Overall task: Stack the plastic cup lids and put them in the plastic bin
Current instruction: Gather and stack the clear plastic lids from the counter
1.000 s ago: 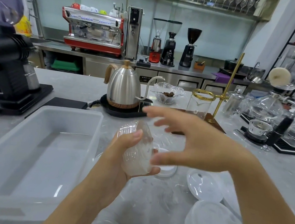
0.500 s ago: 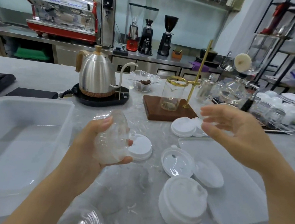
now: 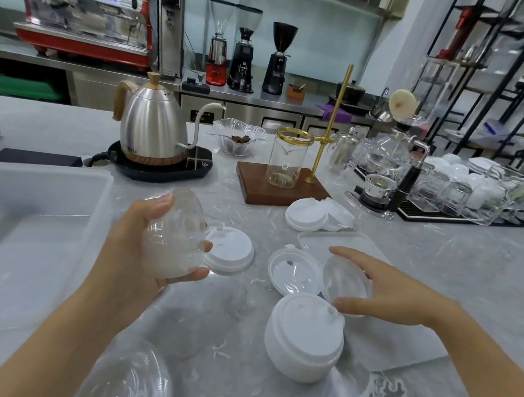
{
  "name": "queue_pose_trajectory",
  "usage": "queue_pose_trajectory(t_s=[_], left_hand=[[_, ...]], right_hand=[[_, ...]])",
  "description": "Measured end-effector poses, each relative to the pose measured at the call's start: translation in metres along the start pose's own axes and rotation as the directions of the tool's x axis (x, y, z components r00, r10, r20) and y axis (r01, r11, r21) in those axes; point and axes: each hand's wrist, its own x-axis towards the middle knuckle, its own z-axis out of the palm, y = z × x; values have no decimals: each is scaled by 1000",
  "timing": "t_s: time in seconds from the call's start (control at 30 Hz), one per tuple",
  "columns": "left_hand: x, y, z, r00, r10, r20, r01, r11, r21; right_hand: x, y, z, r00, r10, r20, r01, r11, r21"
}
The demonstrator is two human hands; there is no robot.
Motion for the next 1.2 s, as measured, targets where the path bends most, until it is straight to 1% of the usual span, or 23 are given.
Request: queue_pose_trajectory(t_s=[0.37, 0.47, 0.53, 0.7, 0.83, 0.93, 1.0, 1.1, 1.2], left_hand=[[-3, 4, 2, 999, 6, -39, -7, 1000, -16], [-4, 5, 1, 998, 15, -54, -17, 999, -40], [-4, 5, 0, 998, 18, -58, -21, 998, -54], [-3, 4, -2, 997, 17, -70, -21, 998, -56], [-2, 4, -4, 997, 31, -70, -35, 997, -61], [-2, 5, -4, 996, 43, -74, -48, 996, -74], [-2, 5, -5, 996, 47, -82, -54, 995, -88], [-2, 7, -4, 996, 47, -79, -55, 994, -93], [-5, 12, -1, 995, 52, -82, -60, 994, -94]], right_hand=[[0, 4, 2, 999, -3, -49, 0, 999, -54], [1, 7, 4, 995, 13, -97, -22, 995, -96], [2, 10, 8, 990, 25, -141, -36, 996, -80], [6, 14, 20, 978, 77, -194, -80, 997, -5], [8, 17, 28, 961, 108, -253, -116, 993, -16], [6, 15, 30, 949, 140, -283, -133, 990, 44], [4, 10, 30, 926, 149, -347, -134, 989, 67], [0, -7, 26, 848, 108, -519, -74, 994, 86], [-6, -41, 24, 794, -13, -607, 112, 986, 125]])
